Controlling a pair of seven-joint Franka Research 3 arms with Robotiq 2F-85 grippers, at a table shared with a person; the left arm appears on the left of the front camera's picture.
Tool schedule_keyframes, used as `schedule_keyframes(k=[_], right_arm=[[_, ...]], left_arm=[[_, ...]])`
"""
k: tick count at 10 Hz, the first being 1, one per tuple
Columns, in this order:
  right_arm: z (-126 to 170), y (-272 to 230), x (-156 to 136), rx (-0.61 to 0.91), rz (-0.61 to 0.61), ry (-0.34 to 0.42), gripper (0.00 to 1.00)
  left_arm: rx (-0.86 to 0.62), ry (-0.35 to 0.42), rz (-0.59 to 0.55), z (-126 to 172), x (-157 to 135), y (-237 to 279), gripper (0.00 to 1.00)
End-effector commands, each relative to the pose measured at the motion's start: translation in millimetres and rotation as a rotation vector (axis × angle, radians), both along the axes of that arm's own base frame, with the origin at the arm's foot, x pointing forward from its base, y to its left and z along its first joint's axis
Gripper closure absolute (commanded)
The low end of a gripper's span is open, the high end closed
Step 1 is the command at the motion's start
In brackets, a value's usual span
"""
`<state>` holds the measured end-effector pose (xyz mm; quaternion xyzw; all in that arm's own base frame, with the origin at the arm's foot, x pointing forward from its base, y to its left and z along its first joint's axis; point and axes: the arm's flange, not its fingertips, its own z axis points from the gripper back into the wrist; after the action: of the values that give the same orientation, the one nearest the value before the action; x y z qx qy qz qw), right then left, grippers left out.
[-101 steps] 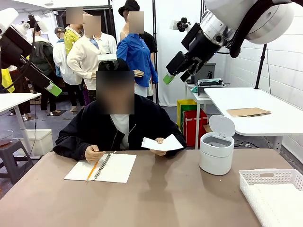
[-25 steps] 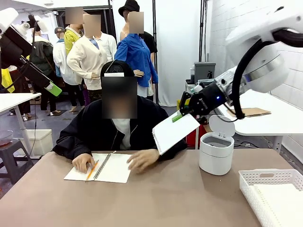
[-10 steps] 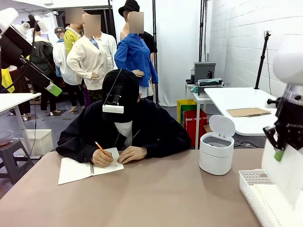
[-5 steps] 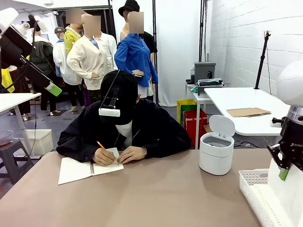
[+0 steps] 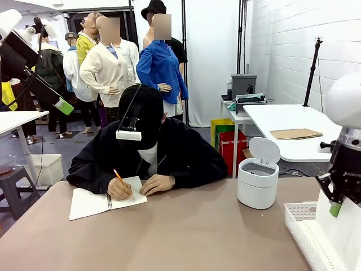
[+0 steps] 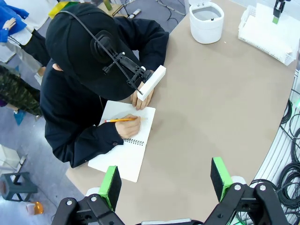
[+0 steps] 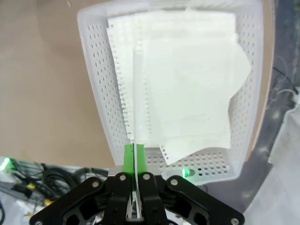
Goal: Sort the paper based on its condition.
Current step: If a person hands you a paper, place it in the Organizing basket , and if it's crumpled, put it in the Trash can.
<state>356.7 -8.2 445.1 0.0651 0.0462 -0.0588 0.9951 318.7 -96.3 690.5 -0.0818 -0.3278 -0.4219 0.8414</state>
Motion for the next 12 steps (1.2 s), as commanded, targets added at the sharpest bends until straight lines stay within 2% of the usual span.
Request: schedule_keyframes(k=[1, 3, 5, 8, 9, 10, 11, 12], right_arm=[[-29.2, 4.4, 1.2, -0.015, 0.096, 0.019, 1.0], [-51.7, 13.4, 0.0, -0.036, 0.153, 0.009, 1.0], [-63.2, 16.6, -1.0, -0.049, 0.16, -0.053, 1.0], [-67.1, 16.3, -6.1, -0.083, 0.155, -0.051, 1.0], [-63.5, 15.9, -8.2, -0.099, 0.162, -0.027, 1.0], [-51.9, 17.9, 11.7, -0.048, 0.156, -0.046, 1.0], [-51.9, 17.9, 11.7, -0.048, 0.156, -0.046, 1.0], [-52.1, 16.9, 11.3, -0.06, 0.162, -0.042, 0.9]], left_arm=[[-0.003, 0.0, 0.0, 0.2, -0.1, 0.6, 0.0], [-0.003, 0.0, 0.0, 0.2, -0.1, 0.6, 0.0], [-0.003, 0.0, 0.0, 0.2, -0.1, 0.6, 0.0], [-0.003, 0.0, 0.0, 0.2, -0.1, 0.6, 0.0], [-0.003, 0.0, 0.0, 0.2, -0.1, 0.6, 0.0], [-0.003, 0.0, 0.0, 0.2, -0.1, 0.6, 0.0], [-0.003, 0.0, 0.0, 0.2, -0.1, 0.6, 0.0], [-0.003, 0.0, 0.0, 0.2, -0.1, 0.6, 0.0]])
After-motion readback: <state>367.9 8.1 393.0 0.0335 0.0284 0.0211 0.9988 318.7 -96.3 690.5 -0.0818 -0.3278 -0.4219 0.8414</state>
